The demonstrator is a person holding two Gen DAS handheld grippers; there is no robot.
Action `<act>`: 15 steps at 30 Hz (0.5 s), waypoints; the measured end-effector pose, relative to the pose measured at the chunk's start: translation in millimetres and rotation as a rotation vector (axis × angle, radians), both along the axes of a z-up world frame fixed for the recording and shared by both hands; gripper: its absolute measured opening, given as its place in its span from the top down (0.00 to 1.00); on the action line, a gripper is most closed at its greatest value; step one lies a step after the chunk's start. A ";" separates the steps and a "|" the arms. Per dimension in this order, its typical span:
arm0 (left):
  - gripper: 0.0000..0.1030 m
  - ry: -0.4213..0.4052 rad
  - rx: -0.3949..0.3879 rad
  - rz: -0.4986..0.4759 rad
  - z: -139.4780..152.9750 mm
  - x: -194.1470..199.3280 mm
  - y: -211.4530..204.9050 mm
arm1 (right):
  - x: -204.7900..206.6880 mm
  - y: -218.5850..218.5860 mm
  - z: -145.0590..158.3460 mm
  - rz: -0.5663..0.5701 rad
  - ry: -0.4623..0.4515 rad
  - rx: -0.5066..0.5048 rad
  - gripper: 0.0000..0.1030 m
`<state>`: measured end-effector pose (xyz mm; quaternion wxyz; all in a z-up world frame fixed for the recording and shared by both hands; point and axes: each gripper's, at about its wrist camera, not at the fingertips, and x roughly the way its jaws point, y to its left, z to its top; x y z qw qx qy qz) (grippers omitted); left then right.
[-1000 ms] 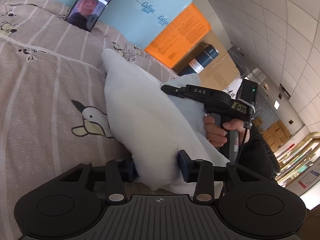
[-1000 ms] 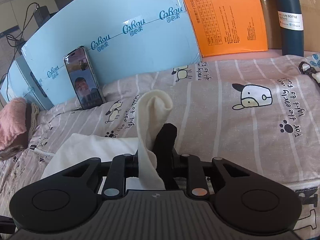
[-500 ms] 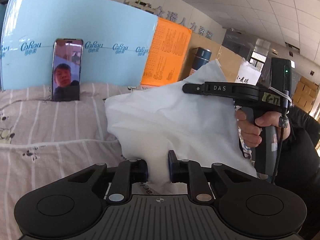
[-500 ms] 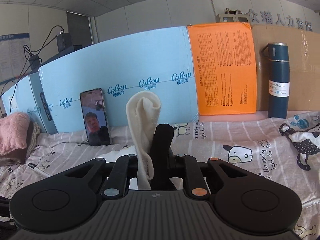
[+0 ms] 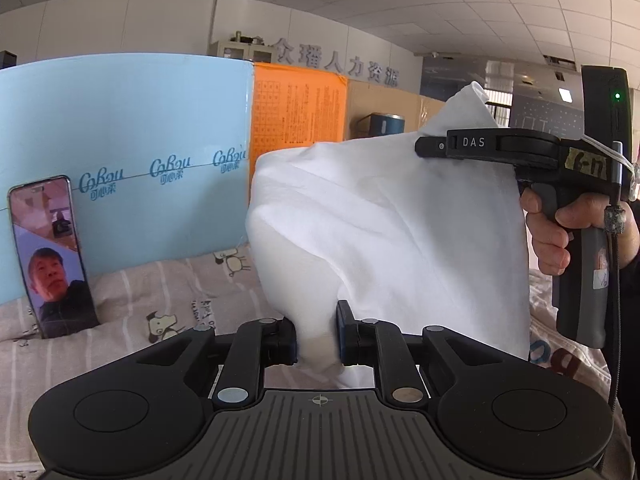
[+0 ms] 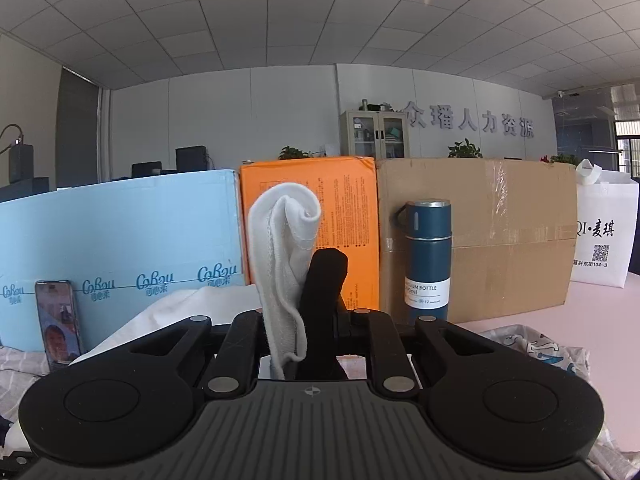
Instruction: Fold clothes
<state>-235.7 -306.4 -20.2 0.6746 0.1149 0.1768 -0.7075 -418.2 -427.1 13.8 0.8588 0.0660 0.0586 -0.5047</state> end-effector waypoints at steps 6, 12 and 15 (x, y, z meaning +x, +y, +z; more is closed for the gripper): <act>0.85 0.135 0.001 -0.083 -16.2 -23.9 -59.0 | -7.1 -55.6 4.8 -0.140 0.079 -0.043 0.86; 0.85 0.198 0.100 -0.088 -60.2 -39.4 -104.8 | -1.5 -142.9 -36.1 -0.208 0.209 0.033 0.86; 0.84 0.224 0.152 -0.101 -72.0 -34.4 -110.3 | 10.3 -171.5 -72.4 -0.226 0.275 0.105 0.86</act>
